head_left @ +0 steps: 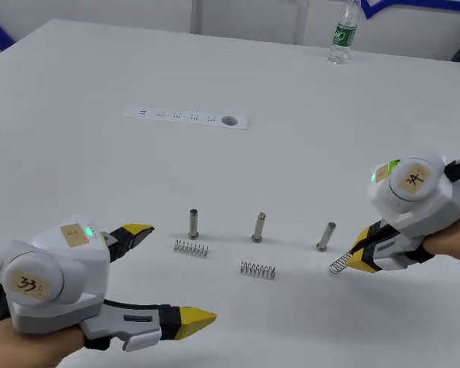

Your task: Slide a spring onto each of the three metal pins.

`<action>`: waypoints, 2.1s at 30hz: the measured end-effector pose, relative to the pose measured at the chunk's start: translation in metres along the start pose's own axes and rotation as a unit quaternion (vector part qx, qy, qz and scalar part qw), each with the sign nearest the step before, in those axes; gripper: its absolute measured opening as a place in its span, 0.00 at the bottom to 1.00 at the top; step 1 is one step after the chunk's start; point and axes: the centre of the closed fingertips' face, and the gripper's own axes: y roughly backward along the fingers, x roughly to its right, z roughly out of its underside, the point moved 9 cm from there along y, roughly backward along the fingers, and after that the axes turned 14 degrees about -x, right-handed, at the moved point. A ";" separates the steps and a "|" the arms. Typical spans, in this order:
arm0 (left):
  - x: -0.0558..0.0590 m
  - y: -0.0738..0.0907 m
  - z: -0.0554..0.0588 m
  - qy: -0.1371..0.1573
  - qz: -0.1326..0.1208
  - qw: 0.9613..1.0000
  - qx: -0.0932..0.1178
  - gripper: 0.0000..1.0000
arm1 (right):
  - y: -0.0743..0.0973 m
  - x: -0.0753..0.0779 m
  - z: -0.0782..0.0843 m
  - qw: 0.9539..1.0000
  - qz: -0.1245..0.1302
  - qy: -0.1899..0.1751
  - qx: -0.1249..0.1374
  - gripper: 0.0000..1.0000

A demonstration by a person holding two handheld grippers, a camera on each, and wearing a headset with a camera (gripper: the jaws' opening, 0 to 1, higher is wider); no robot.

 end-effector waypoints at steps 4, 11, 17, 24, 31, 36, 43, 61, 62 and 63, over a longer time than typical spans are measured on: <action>0.001 -0.001 0.000 -0.001 0.002 1.000 0.000 0.95 | 0.011 -0.001 -0.003 1.000 -0.010 -0.009 -0.005 0.12; 0.002 0.000 -0.001 -0.002 0.004 1.000 0.003 0.95 | 0.042 0.005 -0.017 1.000 0.007 0.003 -0.010 0.12; 0.001 0.001 -0.001 0.000 0.002 1.000 0.007 0.95 | 0.057 0.014 -0.031 0.999 0.027 0.018 -0.019 0.12; 0.000 0.001 -0.001 0.002 -0.001 1.000 0.011 0.95 | 0.056 0.025 -0.040 0.998 0.041 0.031 -0.037 0.12; -0.002 0.001 0.000 0.005 -0.003 1.000 0.011 0.95 | 0.051 0.031 -0.046 0.997 0.041 0.039 -0.052 0.12; -0.003 0.001 0.001 0.008 -0.005 1.000 0.011 0.95 | 0.047 0.034 -0.047 0.997 0.037 0.040 -0.058 0.12; -0.004 0.000 0.002 0.010 -0.006 1.000 0.011 0.95 | 0.043 0.035 -0.046 0.996 0.032 0.041 -0.067 0.12; -0.005 0.001 0.004 0.015 -0.009 1.000 0.008 0.95 | 0.029 0.038 -0.052 0.995 0.019 0.047 -0.089 0.12; -0.005 0.001 0.004 0.016 -0.009 1.000 0.008 0.95 | 0.028 0.038 -0.053 0.994 0.017 0.048 -0.093 0.12; -0.005 0.001 0.005 0.016 -0.009 1.000 0.008 0.95 | 0.027 0.038 -0.053 0.994 0.017 0.049 -0.094 0.12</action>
